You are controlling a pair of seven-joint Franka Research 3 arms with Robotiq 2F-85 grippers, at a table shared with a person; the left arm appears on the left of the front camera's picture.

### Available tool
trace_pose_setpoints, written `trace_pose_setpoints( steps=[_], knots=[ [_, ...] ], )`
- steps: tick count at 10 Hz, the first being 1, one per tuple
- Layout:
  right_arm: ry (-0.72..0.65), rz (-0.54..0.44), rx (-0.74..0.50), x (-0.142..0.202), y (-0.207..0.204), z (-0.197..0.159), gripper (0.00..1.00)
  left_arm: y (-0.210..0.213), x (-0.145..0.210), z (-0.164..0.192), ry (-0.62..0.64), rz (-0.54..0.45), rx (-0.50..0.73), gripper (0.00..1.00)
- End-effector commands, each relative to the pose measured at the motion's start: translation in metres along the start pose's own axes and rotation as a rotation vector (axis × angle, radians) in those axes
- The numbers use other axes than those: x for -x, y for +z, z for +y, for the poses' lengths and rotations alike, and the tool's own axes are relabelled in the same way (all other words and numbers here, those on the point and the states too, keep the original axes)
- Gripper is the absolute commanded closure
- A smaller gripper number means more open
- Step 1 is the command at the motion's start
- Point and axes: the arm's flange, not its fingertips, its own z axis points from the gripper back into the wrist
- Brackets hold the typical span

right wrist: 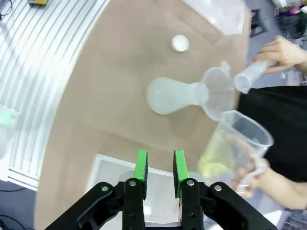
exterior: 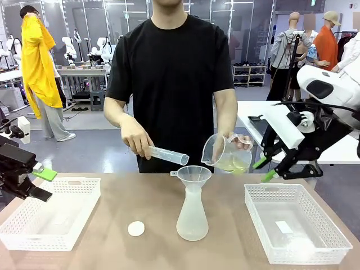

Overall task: Prepare the solutions needed for the experiment.
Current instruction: Once the solution is in the Big flask , pick up the Plastic Funnel and place it back into the right Organizing basket.

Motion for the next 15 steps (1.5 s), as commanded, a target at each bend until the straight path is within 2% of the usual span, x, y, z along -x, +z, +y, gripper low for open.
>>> trace_pose_setpoints(
  steps=[1,2,4,5,6,8,9,10,12,13,15],
  knots=[
    [-0.415,-0.068,-0.164,0.034,-0.004,0.007,0.70,-0.001,-0.003,-0.001,-0.019,-0.010,0.028,0.00],
    [-0.602,-0.265,-0.144,0.059,0.007,0.025,0.70,-0.001,-0.003,-0.001,-0.019,-0.010,0.028,0.00],
    [-1.101,-0.468,-0.120,0.085,0.013,0.039,0.70,-0.001,-0.003,-0.001,-0.019,-0.010,0.028,0.00],
    [-1.294,-0.610,-0.114,0.098,0.010,0.042,0.70,-0.001,-0.003,-0.001,-0.019,-0.010,0.028,0.00],
    [-1.411,-0.794,-0.167,0.103,0.007,0.043,0.70,-0.001,-0.003,-0.001,-0.019,-0.010,0.028,0.00],
    [-1.690,-1.008,-0.287,0.110,-0.008,0.045,0.70,-0.001,-0.003,-0.001,-0.019,-0.010,0.028,0.00],
    [-1.774,-1.096,-0.318,0.112,-0.016,0.048,0.70,-0.001,-0.003,-0.001,-0.019,-0.010,0.028,0.00],
    [-1.828,-1.149,-0.366,0.108,-0.022,0.050,0.70,-0.001,-0.003,-0.001,-0.019,-0.010,0.028,0.00],
    [-1.972,-1.154,-0.367,0.109,-0.034,0.061,0.70,-0.001,-0.003,-0.001,-0.019,-0.010,0.028,0.00],
    [-2.001,-1.156,-0.374,0.109,-0.039,0.067,0.70,-0.001,-0.003,-0.001,-0.019,-0.010,0.028,0.00],
    [-1.956,-1.158,-0.396,0.102,-0.044,0.067,0.70,-0.001,-0.003,-0.001,-0.019,-0.010,0.028,0.00]
  ],
)
